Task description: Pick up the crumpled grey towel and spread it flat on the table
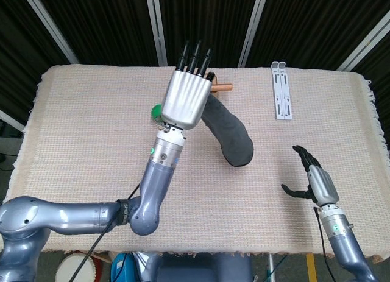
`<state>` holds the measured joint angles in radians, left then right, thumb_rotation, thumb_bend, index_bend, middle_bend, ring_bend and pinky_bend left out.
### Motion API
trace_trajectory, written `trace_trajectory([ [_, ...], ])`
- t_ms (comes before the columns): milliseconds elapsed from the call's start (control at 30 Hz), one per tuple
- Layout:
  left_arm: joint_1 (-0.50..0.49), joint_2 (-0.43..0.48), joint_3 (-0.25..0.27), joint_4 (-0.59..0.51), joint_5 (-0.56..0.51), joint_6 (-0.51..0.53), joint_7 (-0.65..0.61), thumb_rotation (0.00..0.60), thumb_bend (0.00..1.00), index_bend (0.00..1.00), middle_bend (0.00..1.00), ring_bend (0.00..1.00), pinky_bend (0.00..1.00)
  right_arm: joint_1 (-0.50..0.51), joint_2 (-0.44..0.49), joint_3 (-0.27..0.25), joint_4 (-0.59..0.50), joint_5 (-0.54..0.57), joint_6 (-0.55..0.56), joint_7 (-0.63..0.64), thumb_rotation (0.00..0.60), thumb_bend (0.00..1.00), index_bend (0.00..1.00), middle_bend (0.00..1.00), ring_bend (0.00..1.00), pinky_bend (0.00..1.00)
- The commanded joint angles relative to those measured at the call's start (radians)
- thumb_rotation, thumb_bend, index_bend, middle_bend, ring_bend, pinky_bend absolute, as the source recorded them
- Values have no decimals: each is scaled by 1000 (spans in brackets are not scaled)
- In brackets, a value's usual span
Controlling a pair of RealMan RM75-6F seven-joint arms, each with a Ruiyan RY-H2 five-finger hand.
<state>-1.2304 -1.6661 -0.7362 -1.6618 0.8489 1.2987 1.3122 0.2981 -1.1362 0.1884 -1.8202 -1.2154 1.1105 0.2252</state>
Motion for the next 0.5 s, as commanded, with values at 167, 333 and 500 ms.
trace_trajectory([
  [167,30,232,-16,-291,-273,97,262,600,568,669,109,0,0,-8,2,-17,12,-40,5,31,600,247,0,0,0,61],
  [333,0,292,-25,-361,-389,137,318,600,571,670,109,0,0,-10,1,-20,11,-47,12,35,600,248,0,0,0,61],
  [500,-58,239,-6,-332,-515,135,255,600,571,670,112,0,0,-11,2,-23,9,-44,15,30,600,247,0,0,0,61],
])
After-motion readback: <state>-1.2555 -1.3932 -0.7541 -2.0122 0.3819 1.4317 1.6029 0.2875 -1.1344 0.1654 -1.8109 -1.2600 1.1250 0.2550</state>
